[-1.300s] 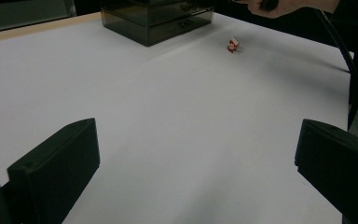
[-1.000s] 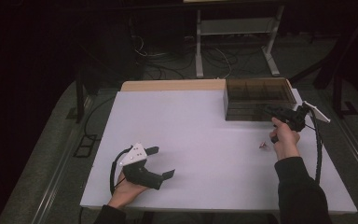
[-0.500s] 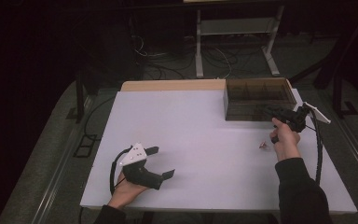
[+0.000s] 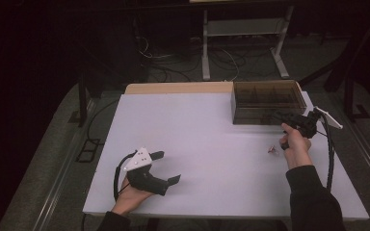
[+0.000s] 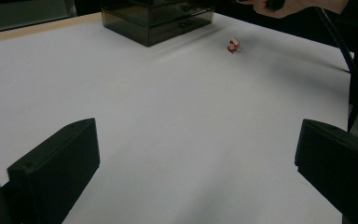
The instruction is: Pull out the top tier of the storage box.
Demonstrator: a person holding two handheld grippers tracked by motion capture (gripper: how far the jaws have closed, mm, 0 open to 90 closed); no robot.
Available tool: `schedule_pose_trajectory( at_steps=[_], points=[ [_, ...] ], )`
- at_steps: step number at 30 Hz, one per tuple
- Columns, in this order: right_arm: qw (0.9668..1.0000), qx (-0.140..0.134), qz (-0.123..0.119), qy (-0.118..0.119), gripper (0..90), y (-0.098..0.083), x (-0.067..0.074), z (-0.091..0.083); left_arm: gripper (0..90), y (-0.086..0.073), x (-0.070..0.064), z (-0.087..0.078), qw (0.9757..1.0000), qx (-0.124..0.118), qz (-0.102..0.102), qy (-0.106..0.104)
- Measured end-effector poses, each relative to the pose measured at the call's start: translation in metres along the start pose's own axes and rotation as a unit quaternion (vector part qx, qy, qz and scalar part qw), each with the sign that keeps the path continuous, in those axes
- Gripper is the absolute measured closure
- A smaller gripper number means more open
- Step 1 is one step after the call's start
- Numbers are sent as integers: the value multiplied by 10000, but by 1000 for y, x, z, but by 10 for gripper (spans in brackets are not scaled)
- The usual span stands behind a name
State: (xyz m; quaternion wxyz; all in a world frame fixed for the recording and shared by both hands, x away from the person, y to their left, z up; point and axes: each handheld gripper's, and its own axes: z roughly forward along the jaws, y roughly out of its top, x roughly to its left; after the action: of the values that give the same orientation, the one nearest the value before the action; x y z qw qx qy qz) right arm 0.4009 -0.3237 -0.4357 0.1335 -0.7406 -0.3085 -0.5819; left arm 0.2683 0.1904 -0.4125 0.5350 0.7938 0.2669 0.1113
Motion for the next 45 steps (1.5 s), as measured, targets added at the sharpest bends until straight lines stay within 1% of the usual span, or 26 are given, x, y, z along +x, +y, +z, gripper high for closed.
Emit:
schedule_pose_trajectory(
  at_steps=[12,15,24,45],
  points=[
    [10000,-6,10,-16,807,-4,0,-4,0,0,0,0,10000,8,-5,-3],
    [10000,21,-2,13,807,-4,-1,-5,0,0,0,0,10000,11,-2,-4],
    [10000,37,-54,-30,807,-6,0,-7,0,0,0,0,10000,10,1,-1],
    [10000,73,12,11,797,-7,-2,-9,0,0,0,1,10000,14,1,-4]
  ],
)
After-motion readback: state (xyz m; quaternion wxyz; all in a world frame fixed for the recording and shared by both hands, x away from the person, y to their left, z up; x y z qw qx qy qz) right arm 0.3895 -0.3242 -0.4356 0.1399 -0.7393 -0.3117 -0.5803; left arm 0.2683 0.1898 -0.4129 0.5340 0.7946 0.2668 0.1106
